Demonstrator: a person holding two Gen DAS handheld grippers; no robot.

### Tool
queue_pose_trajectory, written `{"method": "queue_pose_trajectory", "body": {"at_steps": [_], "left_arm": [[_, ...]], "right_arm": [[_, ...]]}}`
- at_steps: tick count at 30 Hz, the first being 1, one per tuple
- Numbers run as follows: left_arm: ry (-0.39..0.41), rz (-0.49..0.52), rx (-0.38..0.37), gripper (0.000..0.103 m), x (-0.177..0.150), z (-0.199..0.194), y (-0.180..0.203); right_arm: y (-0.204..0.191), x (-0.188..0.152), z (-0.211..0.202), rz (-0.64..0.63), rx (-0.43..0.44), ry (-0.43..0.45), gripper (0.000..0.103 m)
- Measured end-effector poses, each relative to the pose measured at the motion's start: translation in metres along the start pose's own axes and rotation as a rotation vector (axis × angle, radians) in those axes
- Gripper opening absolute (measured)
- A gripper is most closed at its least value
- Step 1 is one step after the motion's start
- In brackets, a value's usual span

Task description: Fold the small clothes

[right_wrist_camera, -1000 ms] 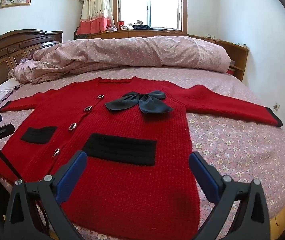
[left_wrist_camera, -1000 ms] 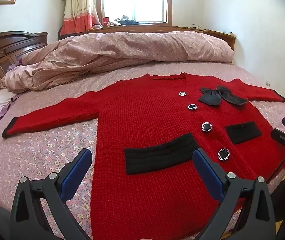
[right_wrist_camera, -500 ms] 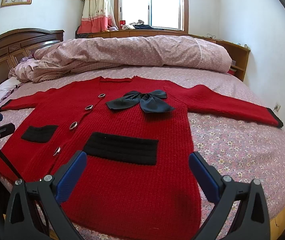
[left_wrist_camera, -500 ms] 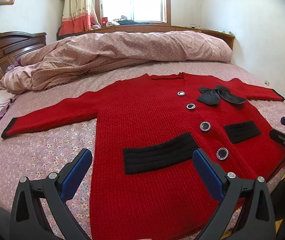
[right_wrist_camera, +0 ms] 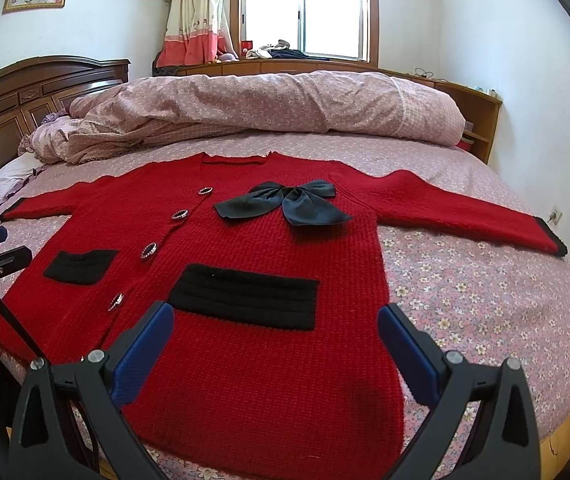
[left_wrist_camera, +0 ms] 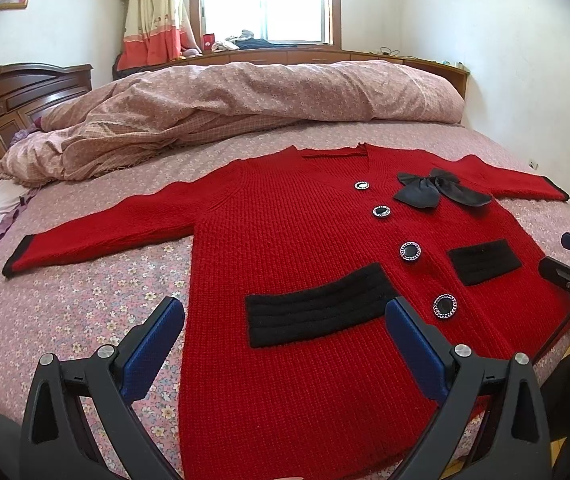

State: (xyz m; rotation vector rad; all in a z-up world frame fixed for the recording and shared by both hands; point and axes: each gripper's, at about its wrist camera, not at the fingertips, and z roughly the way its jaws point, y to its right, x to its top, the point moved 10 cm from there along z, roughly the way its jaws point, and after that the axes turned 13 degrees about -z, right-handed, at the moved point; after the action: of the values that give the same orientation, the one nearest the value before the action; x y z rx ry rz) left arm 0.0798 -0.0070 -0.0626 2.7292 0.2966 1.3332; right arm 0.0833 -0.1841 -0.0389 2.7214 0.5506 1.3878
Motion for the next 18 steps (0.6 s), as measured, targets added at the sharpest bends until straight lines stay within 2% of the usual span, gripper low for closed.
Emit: {"method": "queue_pose_trajectory", "body": {"at_steps": [18], "left_arm": [[-0.003,0.000,-0.002,0.098,-0.0012,0.0004,0.0004]], "right_arm": [[-0.0022,-0.0004,0.0006,-0.001,0.000,-0.002,0.103]]}}
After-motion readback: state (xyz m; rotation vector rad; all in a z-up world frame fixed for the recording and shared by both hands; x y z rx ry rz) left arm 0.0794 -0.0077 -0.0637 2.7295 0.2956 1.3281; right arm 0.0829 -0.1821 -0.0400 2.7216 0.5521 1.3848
